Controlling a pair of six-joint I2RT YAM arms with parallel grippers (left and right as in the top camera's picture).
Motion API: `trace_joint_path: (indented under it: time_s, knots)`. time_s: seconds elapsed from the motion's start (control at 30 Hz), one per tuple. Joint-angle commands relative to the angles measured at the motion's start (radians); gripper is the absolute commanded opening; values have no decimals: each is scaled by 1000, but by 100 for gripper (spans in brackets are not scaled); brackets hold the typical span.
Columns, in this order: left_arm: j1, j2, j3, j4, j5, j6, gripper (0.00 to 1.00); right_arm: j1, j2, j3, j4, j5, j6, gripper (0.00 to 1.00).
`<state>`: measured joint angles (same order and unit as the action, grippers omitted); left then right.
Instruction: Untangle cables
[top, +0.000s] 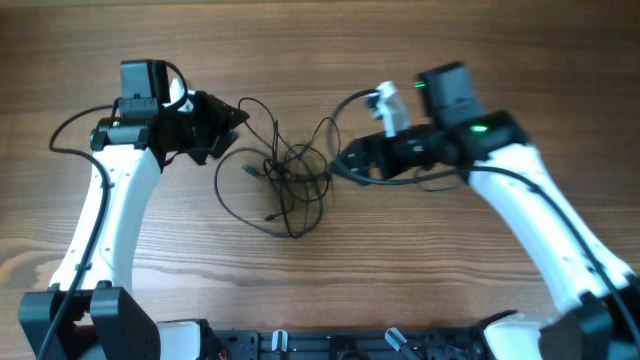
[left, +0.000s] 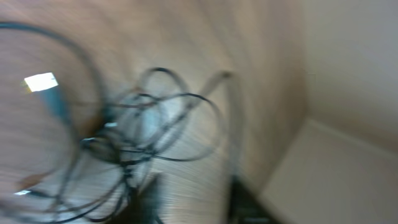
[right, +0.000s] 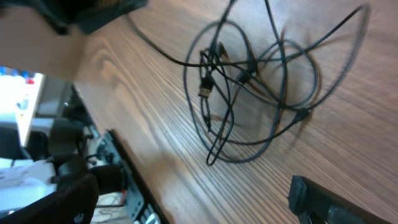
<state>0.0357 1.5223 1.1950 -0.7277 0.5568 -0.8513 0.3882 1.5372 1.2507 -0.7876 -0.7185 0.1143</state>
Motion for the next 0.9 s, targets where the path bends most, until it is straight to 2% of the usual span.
trace_joint_path:
  time_s: [0.0, 0.07, 0.17, 0.27, 0.33, 0.5, 0.57, 0.6, 0.73, 0.8, 0.87]
  knots:
    - [2, -3, 0, -59, -226, 74, 100, 88, 90, -14, 60, 114, 126, 100]
    - [2, -3, 0, -105, -300, 116, 100, 138, 147, -14, 95, 114, 140, 100]
    - [2, -3, 0, -178, -416, 115, 100, 190, 220, -14, 103, 131, 141, 100]
    - [2, -3, 0, -235, -485, 115, 100, 224, 294, -14, 132, 181, 166, 90]
    - [2, -3, 0, -265, -505, 115, 100, 238, 322, -14, 159, 180, 154, 89]
    - [2, -3, 0, -296, -509, 115, 100, 279, 340, -14, 186, 182, -59, 94]
    - [2, -3, 0, -307, -546, 114, 100, 297, 340, -14, 185, 248, -74, 94]
    - [2, -3, 0, -318, -581, 106, 100, 306, 340, -15, 185, 296, -74, 95]
    - [2, -3, 0, -373, -705, -103, 100, 347, 345, -15, 216, 433, -112, 95]
    - [2, -3, 0, -373, -704, -107, 100, 362, 349, -15, 237, 431, -142, 93]
    - [2, -3, 0, -386, -704, -107, 100, 379, 352, -15, 245, 435, -141, 86]
